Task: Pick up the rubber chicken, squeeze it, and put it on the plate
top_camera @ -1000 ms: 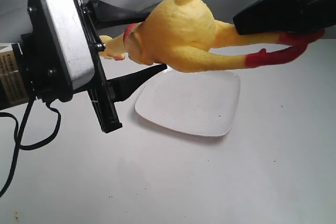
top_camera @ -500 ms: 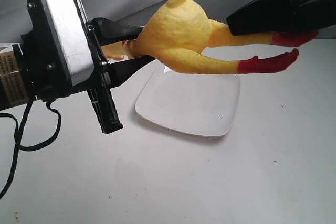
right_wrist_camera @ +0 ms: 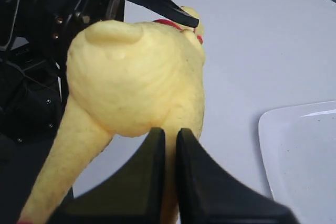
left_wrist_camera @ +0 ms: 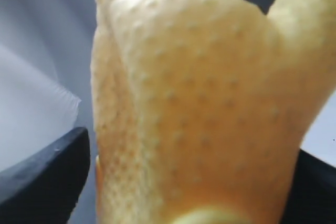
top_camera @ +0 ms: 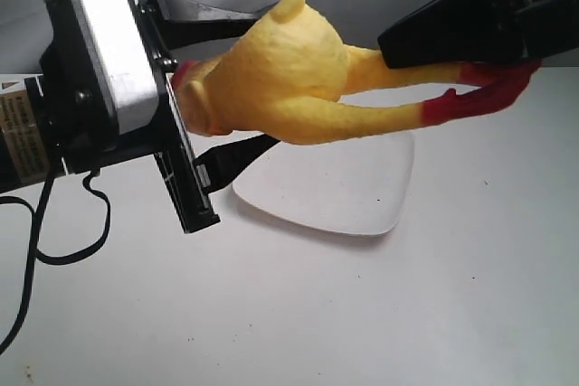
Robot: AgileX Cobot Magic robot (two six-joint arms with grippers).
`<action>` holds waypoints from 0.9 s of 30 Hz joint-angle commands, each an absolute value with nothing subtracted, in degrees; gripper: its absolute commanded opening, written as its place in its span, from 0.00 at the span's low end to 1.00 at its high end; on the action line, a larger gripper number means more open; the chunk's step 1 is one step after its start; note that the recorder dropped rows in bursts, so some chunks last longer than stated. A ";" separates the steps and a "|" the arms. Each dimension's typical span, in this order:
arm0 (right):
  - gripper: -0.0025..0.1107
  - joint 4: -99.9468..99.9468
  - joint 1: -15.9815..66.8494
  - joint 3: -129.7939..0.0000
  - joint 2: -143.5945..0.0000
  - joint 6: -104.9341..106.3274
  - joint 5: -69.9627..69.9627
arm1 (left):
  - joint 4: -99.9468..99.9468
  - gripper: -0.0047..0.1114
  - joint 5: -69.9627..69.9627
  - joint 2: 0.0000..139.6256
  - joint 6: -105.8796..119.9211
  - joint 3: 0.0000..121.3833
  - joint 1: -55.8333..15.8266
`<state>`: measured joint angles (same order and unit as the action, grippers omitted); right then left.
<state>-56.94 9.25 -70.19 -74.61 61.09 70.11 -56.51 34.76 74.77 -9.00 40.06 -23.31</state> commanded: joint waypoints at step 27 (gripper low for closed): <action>0.02 -58.87 9.36 -70.10 -74.40 61.19 69.96 | -55.85 0.67 29.51 74.80 -15.12 40.29 -23.61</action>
<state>-56.87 9.25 -70.19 -74.61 60.91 70.33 -56.75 30.32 74.77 -14.10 40.06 -23.31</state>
